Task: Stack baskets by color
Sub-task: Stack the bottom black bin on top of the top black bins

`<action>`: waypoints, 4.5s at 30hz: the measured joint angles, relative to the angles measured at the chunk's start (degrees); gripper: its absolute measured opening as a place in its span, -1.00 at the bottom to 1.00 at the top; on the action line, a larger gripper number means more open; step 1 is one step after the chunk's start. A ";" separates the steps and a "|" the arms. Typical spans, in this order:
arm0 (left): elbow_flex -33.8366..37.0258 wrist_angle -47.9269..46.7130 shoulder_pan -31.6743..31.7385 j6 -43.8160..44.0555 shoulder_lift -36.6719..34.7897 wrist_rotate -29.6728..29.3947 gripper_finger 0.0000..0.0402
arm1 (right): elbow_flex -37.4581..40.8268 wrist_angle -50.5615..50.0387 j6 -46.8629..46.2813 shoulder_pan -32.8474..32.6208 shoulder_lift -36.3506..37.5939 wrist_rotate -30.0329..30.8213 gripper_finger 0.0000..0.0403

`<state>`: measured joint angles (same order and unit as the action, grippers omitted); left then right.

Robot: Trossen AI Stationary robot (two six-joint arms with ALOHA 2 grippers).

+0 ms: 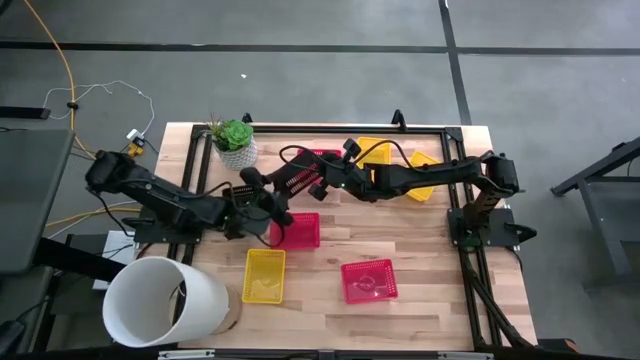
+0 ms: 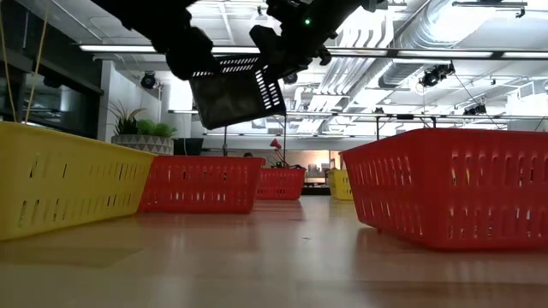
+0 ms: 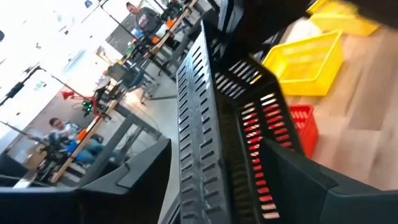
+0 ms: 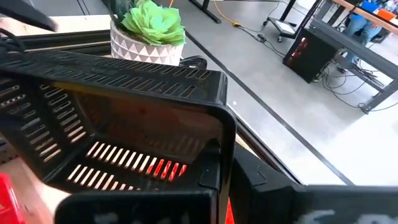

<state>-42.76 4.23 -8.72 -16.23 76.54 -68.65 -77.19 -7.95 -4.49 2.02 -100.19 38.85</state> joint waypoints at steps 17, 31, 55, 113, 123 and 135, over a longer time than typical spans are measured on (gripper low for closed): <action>0.00 -0.05 1.87 -2.47 0.10 0.69 -0.97 | -0.02 -0.55 -0.49 -0.11 0.01 0.12 -0.99; 0.04 -1.28 0.73 -5.41 -2.45 -3.29 -1.00 | -0.09 -11.97 -0.12 -3.99 10.96 -1.16 0.12; 0.02 -31.57 -10.92 44.40 -30.40 24.60 -1.00 | 25.49 -10.75 -15.19 -7.32 32.69 2.61 0.27; -9.50 -94.05 -22.53 110.06 -13.93 33.93 -1.00 | 25.53 -11.56 -17.86 -7.32 32.71 2.56 0.27; -9.55 -94.44 -20.52 105.93 -2.61 37.10 -1.00 | 25.57 -13.20 -17.58 -7.32 32.68 2.56 0.27; -9.53 -93.83 -18.15 114.22 -0.77 22.36 -1.00 | 25.57 -12.38 -17.64 -7.32 32.68 2.64 0.27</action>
<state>-52.29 -89.60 -26.87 97.99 75.77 -46.28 -51.62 -20.33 -22.13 -5.30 -67.51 41.49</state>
